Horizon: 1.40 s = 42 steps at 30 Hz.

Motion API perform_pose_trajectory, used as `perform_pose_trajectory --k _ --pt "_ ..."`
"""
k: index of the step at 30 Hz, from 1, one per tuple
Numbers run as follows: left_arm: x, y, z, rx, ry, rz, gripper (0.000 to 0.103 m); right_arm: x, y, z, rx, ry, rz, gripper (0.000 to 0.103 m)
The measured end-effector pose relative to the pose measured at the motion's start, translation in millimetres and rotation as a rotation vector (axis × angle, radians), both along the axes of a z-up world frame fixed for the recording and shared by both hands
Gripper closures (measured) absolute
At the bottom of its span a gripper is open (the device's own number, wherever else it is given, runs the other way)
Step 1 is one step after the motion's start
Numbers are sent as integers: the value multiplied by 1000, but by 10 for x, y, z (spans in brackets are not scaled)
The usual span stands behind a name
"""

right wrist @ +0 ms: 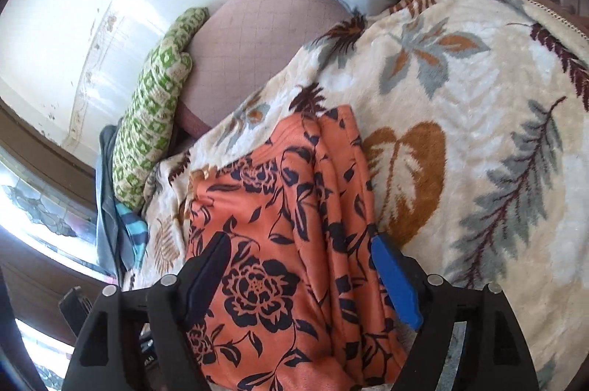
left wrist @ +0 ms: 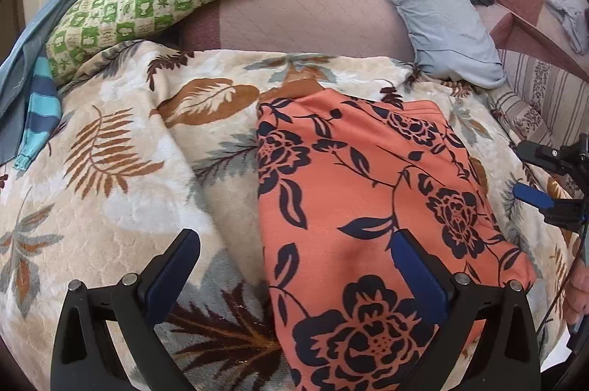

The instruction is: Fold small clothes

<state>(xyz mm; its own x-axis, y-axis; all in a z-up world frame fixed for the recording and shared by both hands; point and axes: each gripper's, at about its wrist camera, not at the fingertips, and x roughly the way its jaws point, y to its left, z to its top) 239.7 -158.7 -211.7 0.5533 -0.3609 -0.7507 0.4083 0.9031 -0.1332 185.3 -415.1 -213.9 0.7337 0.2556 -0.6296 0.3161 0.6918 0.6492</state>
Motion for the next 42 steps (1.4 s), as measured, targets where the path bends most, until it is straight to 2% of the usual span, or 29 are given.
perform_pose_trajectory --k 6,19,42 --pt "-32 -53 43 19 -42 12 0 -2 -138 -171 73 56 6 21" --pt "-20 -53 28 83 -77 52 0 -37 -140 -190 54 61 17 21" --pt "-36 -120 -3 116 -81 35 0 -4 -108 -252 53 95 35 21"
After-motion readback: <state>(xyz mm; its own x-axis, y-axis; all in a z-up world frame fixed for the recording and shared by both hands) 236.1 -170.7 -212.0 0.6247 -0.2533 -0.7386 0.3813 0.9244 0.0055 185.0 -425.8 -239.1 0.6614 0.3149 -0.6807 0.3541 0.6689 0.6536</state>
